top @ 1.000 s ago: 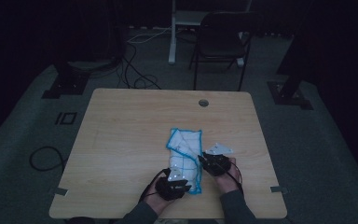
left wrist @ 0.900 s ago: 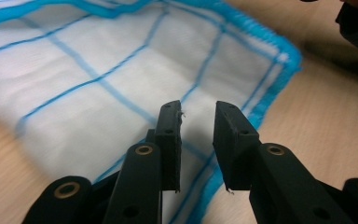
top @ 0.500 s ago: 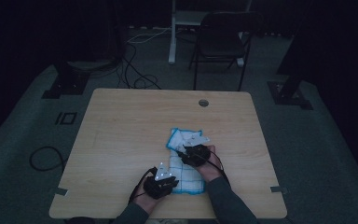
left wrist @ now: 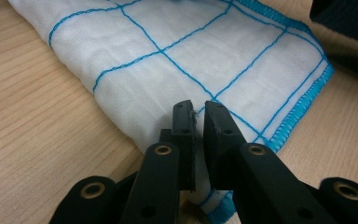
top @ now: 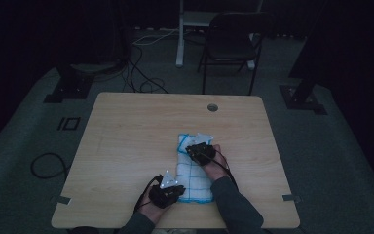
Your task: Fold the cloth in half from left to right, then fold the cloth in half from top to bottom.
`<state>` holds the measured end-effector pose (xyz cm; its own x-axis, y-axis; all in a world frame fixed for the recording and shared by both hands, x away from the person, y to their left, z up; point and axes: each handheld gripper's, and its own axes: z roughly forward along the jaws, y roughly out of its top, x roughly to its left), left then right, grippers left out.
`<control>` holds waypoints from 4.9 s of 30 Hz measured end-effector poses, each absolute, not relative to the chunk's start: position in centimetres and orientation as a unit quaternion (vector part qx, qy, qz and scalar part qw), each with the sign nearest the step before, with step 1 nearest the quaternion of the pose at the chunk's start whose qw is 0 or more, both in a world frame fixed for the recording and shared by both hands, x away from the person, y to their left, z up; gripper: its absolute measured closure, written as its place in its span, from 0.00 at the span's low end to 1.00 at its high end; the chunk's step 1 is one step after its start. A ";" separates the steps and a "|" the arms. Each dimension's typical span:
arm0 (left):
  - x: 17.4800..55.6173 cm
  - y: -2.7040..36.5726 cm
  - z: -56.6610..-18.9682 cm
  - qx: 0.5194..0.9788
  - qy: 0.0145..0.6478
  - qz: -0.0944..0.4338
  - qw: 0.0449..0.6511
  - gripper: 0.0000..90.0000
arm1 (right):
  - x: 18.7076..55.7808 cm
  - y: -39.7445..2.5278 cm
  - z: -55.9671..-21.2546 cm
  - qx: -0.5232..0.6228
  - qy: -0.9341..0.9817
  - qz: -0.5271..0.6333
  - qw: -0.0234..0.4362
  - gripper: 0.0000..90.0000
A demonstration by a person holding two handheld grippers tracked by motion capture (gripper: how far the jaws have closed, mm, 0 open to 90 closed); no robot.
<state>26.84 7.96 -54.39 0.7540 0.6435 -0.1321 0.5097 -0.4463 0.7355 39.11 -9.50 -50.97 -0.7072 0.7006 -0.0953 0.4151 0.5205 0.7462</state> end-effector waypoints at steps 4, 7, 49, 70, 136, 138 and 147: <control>26.9 8.0 -54.4 0.844 0.343 0.081 0.404 0.93 | 39.9 -11.1 -50.5 0.356 0.835 0.368 0.200 0.98; 26.9 8.0 -54.5 0.844 0.342 0.080 0.406 0.93 | 40.2 -11.8 -50.4 0.365 0.831 0.370 0.199 0.97; 34.8 9.5 -50.9 0.805 0.393 0.140 0.421 0.83 | 41.4 -17.9 -51.2 0.446 0.794 0.358 0.206 0.78; 38.5 10.8 -51.0 0.790 0.423 0.138 0.421 0.77 | 41.7 -18.1 -51.5 0.456 0.788 0.367 0.191 0.60; 46.7 7.0 -53.3 0.797 0.476 0.076 0.364 0.97 | 45.7 -15.5 -53.3 0.457 0.805 0.361 0.115 0.94; 46.7 7.1 -53.2 0.796 0.475 0.080 0.367 0.97 | 45.8 -15.5 -53.0 0.456 0.804 0.364 0.117 0.94; 46.8 7.3 -51.0 0.789 0.460 0.101 0.396 0.97 | 45.9 -15.7 -51.4 0.450 0.797 0.383 0.127 0.93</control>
